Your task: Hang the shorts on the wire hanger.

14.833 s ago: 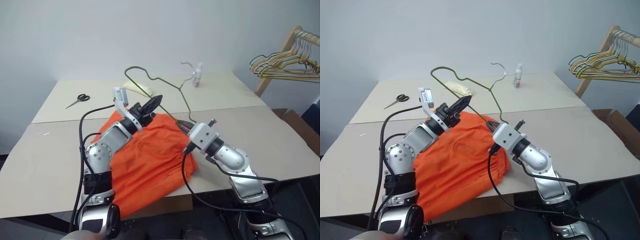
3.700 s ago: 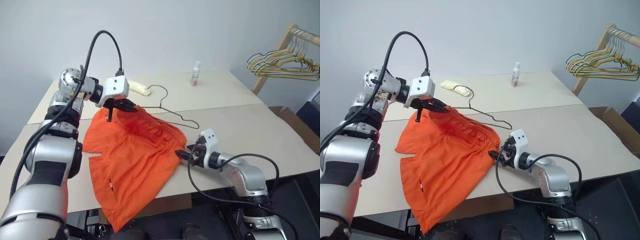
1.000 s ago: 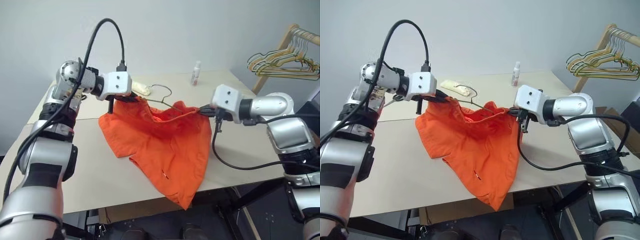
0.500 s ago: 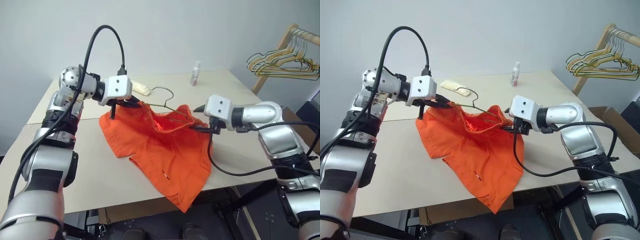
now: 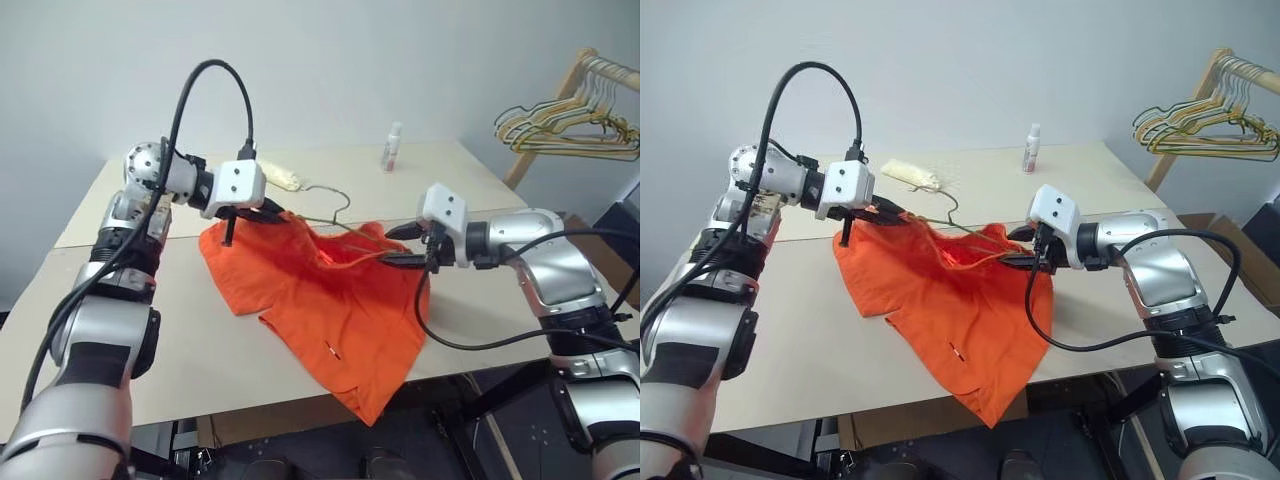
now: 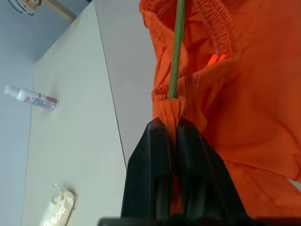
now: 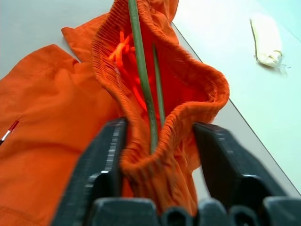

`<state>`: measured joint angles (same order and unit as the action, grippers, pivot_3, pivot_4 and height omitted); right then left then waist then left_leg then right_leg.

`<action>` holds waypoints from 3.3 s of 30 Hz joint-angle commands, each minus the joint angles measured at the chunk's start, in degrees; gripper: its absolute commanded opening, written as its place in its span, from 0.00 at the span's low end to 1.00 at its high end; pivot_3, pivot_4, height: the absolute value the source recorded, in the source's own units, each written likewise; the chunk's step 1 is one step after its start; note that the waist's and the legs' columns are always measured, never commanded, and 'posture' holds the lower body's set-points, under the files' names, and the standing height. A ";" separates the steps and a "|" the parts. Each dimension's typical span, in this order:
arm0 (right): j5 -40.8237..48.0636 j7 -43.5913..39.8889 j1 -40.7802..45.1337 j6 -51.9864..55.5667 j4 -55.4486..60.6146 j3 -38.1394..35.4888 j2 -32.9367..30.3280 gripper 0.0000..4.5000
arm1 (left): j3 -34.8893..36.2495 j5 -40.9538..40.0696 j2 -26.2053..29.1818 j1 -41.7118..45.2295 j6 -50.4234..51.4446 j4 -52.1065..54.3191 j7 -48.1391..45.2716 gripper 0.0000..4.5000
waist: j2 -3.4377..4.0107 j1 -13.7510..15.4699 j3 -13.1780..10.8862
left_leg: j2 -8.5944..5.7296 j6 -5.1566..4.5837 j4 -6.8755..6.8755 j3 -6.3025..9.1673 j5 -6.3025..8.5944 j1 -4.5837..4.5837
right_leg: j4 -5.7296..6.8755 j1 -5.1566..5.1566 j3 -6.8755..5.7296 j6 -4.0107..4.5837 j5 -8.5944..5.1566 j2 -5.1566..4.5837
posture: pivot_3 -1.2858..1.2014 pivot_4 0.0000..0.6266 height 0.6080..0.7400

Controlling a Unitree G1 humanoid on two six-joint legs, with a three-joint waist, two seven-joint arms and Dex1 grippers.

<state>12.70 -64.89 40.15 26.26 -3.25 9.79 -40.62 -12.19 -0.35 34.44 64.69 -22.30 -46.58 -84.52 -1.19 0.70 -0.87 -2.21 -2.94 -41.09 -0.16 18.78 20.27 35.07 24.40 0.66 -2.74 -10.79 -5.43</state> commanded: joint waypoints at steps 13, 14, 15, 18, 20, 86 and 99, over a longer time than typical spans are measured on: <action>0.02 -0.36 1.11 -1.31 0.51 -0.96 1.00 0.02 | 0.76 0.41 -0.44 -0.50 0.22 0.25 1.66 0.00 | 0.00 0.05 0.00 | 0.00 0.02 0.00 0.00 -0.01 -0.01 | 0.01 0.00 0.00 0.00 0.00 0.00 | 0.54 0.00 1.00; 0.00 -0.34 0.91 -1.29 0.57 -1.10 0.85 0.02 | 1.06 -0.05 -0.40 -0.40 0.24 -0.50 1.07 0.07 | 0.00 0.03 0.00 | -0.01 0.02 0.00 0.00 -0.01 -0.01 | 0.01 0.00 0.00 0.00 0.00 0.00 | 0.54 0.00 1.00; -0.02 -0.29 0.74 -1.22 0.67 -1.23 0.71 0.02 | 1.33 -0.36 -0.32 -0.38 0.04 -0.91 0.80 0.14 | 0.00 0.00 0.00 | -0.01 0.02 0.00 0.00 -0.01 -0.01 | 0.01 0.00 0.00 0.00 0.00 0.00 | 0.54 0.00 1.00; 0.44 -0.07 0.00 -0.37 1.18 -2.28 -0.12 0.02 | 2.32 -0.43 0.23 0.44 0.87 -2.91 2.01 0.35 | 0.00 -0.02 0.00 | 0.00 0.02 0.00 0.00 -0.01 -0.01 | 0.01 0.00 0.00 0.00 0.00 0.01 | 0.54 0.00 1.00; 1.05 0.28 -0.58 0.41 1.78 -3.37 -0.88 0.02 | 2.76 0.50 1.32 1.42 -0.11 -5.13 3.74 0.50 | 0.00 -0.03 0.00 | 0.00 0.02 0.01 0.00 -0.01 -0.01 | 0.01 0.01 -0.01 0.00 0.00 0.01 | 0.54 0.00 1.00; -7.25 82.22 25.39 17.94 -46.09 -53.48 -13.11 0.02 | 12.70 -36.11 -17.51 -30.97 39.32 54.99 28.98 1.00 | 1.51 -4.81 0.63 | -0.12 -0.49 0.30 -0.51 0.24 -0.37 | -0.52 -0.40 0.64 -0.11 0.03 -0.37 | 0.48 0.00 1.00; 1.73 89.55 27.11 14.62 -59.95 -56.19 -17.08 0.02 | 12.58 -36.27 -17.33 -32.17 38.79 56.20 28.75 1.00 | 1.49 -4.79 0.55 | 0.06 -0.93 0.40 -1.50 0.50 -0.57 | -1.15 -0.76 1.65 -0.29 0.15 -0.03 | 0.49 0.00 1.00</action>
<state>12.76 23.25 65.39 42.47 -63.24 -46.53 -56.56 -0.14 -35.94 17.06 32.05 17.47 8.05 -55.71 0.30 -4.10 -0.33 -2.15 -3.93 -40.69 -1.72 19.31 19.62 33.89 23.58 2.37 -3.03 -10.65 -5.45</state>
